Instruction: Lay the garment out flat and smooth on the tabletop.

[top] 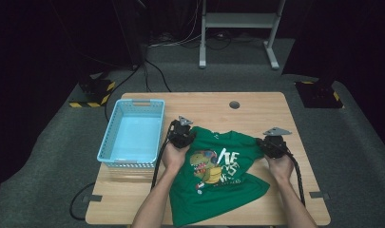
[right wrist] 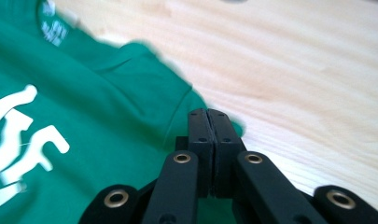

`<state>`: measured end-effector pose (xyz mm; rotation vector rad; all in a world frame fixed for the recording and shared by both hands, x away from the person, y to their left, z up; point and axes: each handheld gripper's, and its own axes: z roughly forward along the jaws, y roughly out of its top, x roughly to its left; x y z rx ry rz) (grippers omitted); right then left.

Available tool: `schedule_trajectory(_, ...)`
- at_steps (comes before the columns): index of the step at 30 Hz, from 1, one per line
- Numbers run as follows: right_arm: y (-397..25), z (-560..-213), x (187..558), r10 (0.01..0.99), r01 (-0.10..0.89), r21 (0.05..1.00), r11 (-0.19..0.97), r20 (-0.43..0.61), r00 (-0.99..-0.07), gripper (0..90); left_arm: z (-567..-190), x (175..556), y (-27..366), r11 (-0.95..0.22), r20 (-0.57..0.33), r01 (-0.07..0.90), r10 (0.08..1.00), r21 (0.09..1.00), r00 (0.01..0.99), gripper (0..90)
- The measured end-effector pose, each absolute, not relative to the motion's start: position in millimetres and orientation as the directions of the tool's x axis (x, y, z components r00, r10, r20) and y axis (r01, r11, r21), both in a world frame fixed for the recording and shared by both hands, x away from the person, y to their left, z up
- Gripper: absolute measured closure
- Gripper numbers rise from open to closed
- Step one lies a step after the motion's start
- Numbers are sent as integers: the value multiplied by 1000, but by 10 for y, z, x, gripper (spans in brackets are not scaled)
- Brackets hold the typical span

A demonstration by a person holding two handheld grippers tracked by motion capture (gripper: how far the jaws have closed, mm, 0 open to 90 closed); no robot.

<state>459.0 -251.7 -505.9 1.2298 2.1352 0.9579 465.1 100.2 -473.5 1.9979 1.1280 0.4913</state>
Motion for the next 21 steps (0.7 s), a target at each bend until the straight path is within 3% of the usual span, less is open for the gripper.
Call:
schedule_trajectory(3, -2637, -5029, 4427, 879, 499, 807, 316, -51, -474, 896, -4820, 4460, 1020, -321, -64, 544, 817, 775, 573, 835)
schedule_trajectory(6, -2693, -5221, 4329, 867, 545, 761, 351, -45, -496, 889, -5114, 4392, 959, -427, -27, 588, 794, 687, 607, 813)
schedule_trajectory(8, -2701, -5351, 4311, 864, 576, 730, 367, -38, -502, 866, -5231, 4398, 948, -418, -35, 611, 806, 672, 590, 755)
schedule_trajectory(11, -2698, -5351, 4297, 872, 566, 752, 337, -24, -488, 751, -5180, 4406, 942, -396, -18, 611, 830, 685, 558, 616)
schedule_trajectory(14, -2653, -5278, 4320, 874, 546, 764, 343, -45, -485, 708, -5146, 4427, 944, -413, 21, 599, 834, 686, 551, 575)
schedule_trajectory(18, -2586, -5287, 4399, 874, 569, 742, 355, -47, -483, 739, -5222, 4527, 951, -403, 1, 634, 844, 661, 536, 618)
schedule_trajectory(21, -2534, -5346, 4468, 867, 577, 719, 387, -72, -493, 862, -5229, 4636, 908, -399, 21, 630, 855, 666, 519, 750)
